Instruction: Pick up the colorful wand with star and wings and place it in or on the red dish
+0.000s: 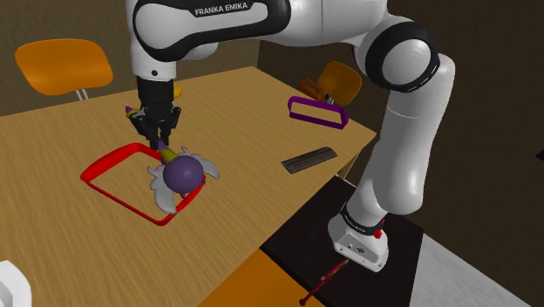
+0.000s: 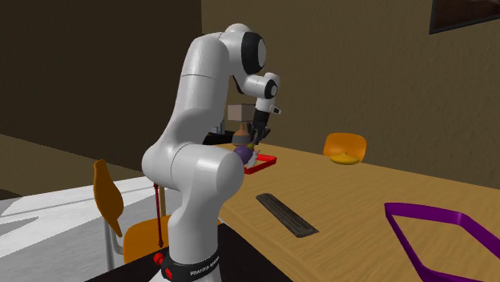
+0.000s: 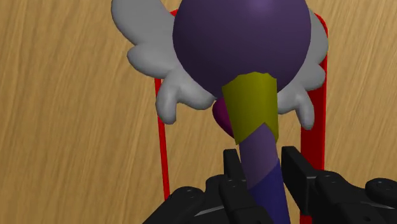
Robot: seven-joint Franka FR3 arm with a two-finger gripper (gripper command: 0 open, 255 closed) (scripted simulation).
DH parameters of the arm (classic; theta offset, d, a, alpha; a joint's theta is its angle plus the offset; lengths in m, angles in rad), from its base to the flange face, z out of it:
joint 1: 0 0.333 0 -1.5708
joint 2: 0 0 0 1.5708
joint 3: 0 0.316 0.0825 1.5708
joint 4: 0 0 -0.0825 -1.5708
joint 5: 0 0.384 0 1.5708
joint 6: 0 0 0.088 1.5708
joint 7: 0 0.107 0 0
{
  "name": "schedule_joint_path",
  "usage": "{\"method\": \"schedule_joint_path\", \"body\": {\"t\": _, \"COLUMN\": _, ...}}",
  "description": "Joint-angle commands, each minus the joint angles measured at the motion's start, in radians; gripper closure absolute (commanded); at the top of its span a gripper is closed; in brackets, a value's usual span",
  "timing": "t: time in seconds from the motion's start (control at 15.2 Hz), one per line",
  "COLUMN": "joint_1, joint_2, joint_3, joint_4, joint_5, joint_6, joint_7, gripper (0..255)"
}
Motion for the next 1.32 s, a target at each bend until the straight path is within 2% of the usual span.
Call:
{"method": "schedule_joint_path", "body": {"t": 0.0, "joint_1": 0.022, "joint_2": 0.089, "joint_3": 0.006, "joint_4": 0.124, "joint_5": -0.020, "joint_6": -0.028, "joint_7": 0.037, "gripper": 255}}
{"method": "schedule_joint_path", "body": {"t": 0.2, "joint_1": 0.053, "joint_2": 0.201, "joint_3": 0.009, "joint_4": 0.288, "joint_5": -0.043, "joint_6": -0.074, "joint_7": 0.076, "gripper": 255}}
{"method": "schedule_joint_path", "body": {"t": 0.92, "joint_1": 0.053, "joint_2": 0.227, "joint_3": 0.007, "joint_4": 0.171, "joint_5": -0.038, "joint_6": 0.066, "joint_7": 0.046, "gripper": 255}}
{"method": "schedule_joint_path", "body": {"t": 1.25, "joint_1": 0.053, "joint_2": 0.226, "joint_3": 0.007, "joint_4": 0.171, "joint_5": -0.038, "joint_6": 0.066, "joint_7": 0.046, "gripper": 255}}
